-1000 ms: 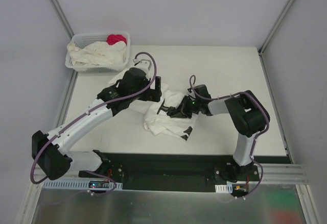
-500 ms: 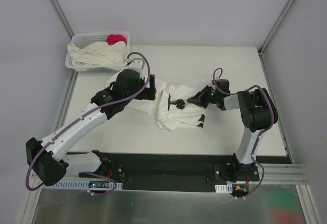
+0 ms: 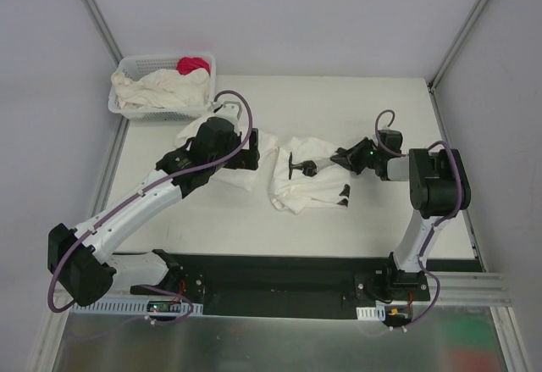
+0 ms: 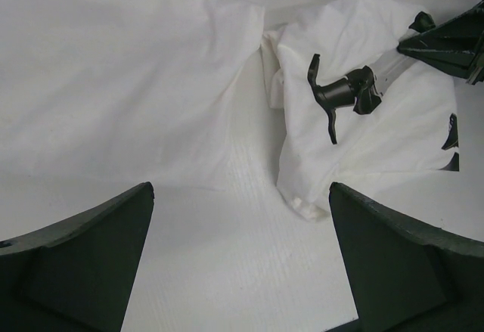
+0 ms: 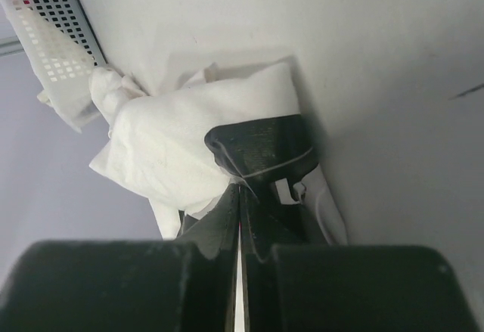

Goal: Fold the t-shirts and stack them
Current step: Put the neatly folded tshirt into the corner of the board with the left arm

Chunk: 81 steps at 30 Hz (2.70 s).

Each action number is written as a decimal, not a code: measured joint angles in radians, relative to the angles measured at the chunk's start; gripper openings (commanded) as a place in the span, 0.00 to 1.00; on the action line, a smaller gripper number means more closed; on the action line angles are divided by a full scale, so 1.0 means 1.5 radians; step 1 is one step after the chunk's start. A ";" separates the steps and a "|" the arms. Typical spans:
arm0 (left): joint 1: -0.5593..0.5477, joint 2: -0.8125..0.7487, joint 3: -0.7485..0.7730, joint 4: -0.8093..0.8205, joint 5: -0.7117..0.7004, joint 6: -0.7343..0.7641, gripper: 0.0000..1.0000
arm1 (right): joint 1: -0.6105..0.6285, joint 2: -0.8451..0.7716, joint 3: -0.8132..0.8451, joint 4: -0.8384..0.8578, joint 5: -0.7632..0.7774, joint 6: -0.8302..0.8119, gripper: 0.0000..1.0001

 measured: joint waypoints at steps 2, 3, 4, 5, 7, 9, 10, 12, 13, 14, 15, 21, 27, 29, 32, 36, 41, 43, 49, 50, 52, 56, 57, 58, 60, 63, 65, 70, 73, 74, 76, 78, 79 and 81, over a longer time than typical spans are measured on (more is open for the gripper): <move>0.000 0.000 -0.006 0.001 0.010 -0.003 0.99 | -0.008 -0.003 0.000 -0.004 0.006 -0.010 0.02; 0.000 0.000 -0.010 0.002 0.014 -0.006 0.99 | -0.012 -0.005 0.000 -0.006 0.008 -0.013 0.02; 0.000 -0.001 -0.014 0.002 0.022 -0.010 0.99 | -0.017 -0.006 0.001 -0.011 0.010 -0.017 0.03; 0.000 -0.001 -0.017 0.003 0.026 -0.014 0.99 | -0.023 -0.008 0.001 -0.015 0.013 -0.022 0.03; 0.000 -0.003 -0.028 0.005 0.036 -0.022 0.99 | -0.034 -0.013 0.001 -0.021 0.018 -0.030 0.03; 0.000 -0.005 -0.037 0.007 0.047 -0.032 0.99 | -0.046 -0.022 0.001 -0.032 0.027 -0.040 0.03; 0.000 -0.006 -0.041 0.007 0.053 -0.035 0.99 | -0.049 -0.025 0.001 -0.035 0.033 -0.043 0.03; 0.000 -0.008 -0.049 0.009 0.069 -0.040 0.99 | -0.056 -0.031 0.002 -0.042 0.041 -0.052 0.03; 0.000 -0.008 -0.051 0.009 0.078 -0.045 0.99 | -0.058 -0.032 0.002 -0.045 0.045 -0.055 0.04; 0.000 -0.008 -0.053 0.011 0.087 -0.049 0.99 | -0.060 -0.033 0.002 -0.046 0.048 -0.058 0.05; 0.000 -0.009 -0.056 0.015 0.098 -0.055 0.99 | -0.061 -0.033 0.002 -0.048 0.049 -0.060 0.07; 0.002 0.024 -0.076 0.063 0.188 -0.080 0.99 | -0.063 -0.065 0.002 -0.066 0.049 -0.073 0.33; 0.022 0.192 0.010 0.100 0.297 -0.085 0.99 | -0.064 -0.207 0.001 -0.137 0.068 -0.117 0.37; 0.026 0.240 0.047 0.111 0.329 -0.086 0.99 | -0.064 -0.265 0.002 -0.173 0.091 -0.142 0.38; 0.031 0.294 0.092 0.131 0.369 -0.088 0.99 | -0.068 -0.339 0.003 -0.229 0.136 -0.177 0.41; 0.035 0.355 0.141 0.150 0.415 -0.090 0.99 | -0.072 -0.373 -0.018 -0.249 0.163 -0.196 0.50; 0.048 0.412 0.182 0.163 0.475 -0.097 0.99 | -0.074 -0.374 -0.076 -0.282 0.184 -0.205 0.51; 0.053 0.427 0.186 0.165 0.491 -0.103 0.99 | -0.075 -0.374 -0.085 -0.293 0.186 -0.207 0.51; 0.070 0.436 0.180 0.166 0.501 -0.109 0.99 | -0.075 -0.386 -0.099 -0.297 0.187 -0.209 0.52; 0.070 0.436 0.175 0.167 0.499 -0.109 0.99 | -0.076 -0.390 -0.100 -0.298 0.187 -0.210 0.52; 0.074 0.436 0.158 0.168 0.498 -0.110 0.99 | -0.076 -0.394 -0.101 -0.300 0.187 -0.213 0.52; 0.074 0.436 0.124 0.166 0.497 -0.117 0.99 | -0.076 -0.397 -0.101 -0.301 0.185 -0.214 0.52; 0.074 0.436 0.116 0.166 0.497 -0.119 0.99 | -0.076 -0.397 -0.102 -0.301 0.184 -0.214 0.52; 0.074 0.436 0.108 0.166 0.497 -0.120 0.99 | -0.076 -0.397 -0.104 -0.301 0.182 -0.214 0.52; 0.074 0.436 0.094 0.165 0.495 -0.122 0.99 | -0.076 -0.397 -0.107 -0.302 0.180 -0.215 0.52; 0.074 0.438 0.089 0.165 0.494 -0.124 0.99 | -0.077 -0.397 -0.109 -0.305 0.178 -0.215 0.52; 0.074 0.441 0.089 0.170 0.494 -0.124 0.99 | -0.079 -0.397 -0.109 -0.305 0.175 -0.216 0.52; 0.074 0.472 0.113 0.171 0.495 -0.123 0.99 | -0.090 -0.381 -0.109 -0.303 0.175 -0.221 0.53; 0.074 0.496 0.139 0.172 0.496 -0.123 0.99 | -0.097 -0.354 -0.109 -0.298 0.174 -0.221 0.53; 0.074 0.502 0.144 0.172 0.496 -0.123 0.99 | -0.097 -0.348 -0.109 -0.296 0.174 -0.221 0.53; 0.074 0.515 0.161 0.173 0.500 -0.123 0.99 | -0.098 -0.336 -0.109 -0.292 0.173 -0.221 0.53; 0.074 0.527 0.176 0.175 0.504 -0.123 0.99 | -0.098 -0.329 -0.109 -0.289 0.172 -0.221 0.53; 0.074 0.533 0.183 0.175 0.508 -0.123 0.99 | -0.098 -0.327 -0.109 -0.287 0.172 -0.221 0.53; 0.074 0.543 0.194 0.176 0.514 -0.123 0.99 | -0.098 -0.322 -0.109 -0.281 0.171 -0.220 0.53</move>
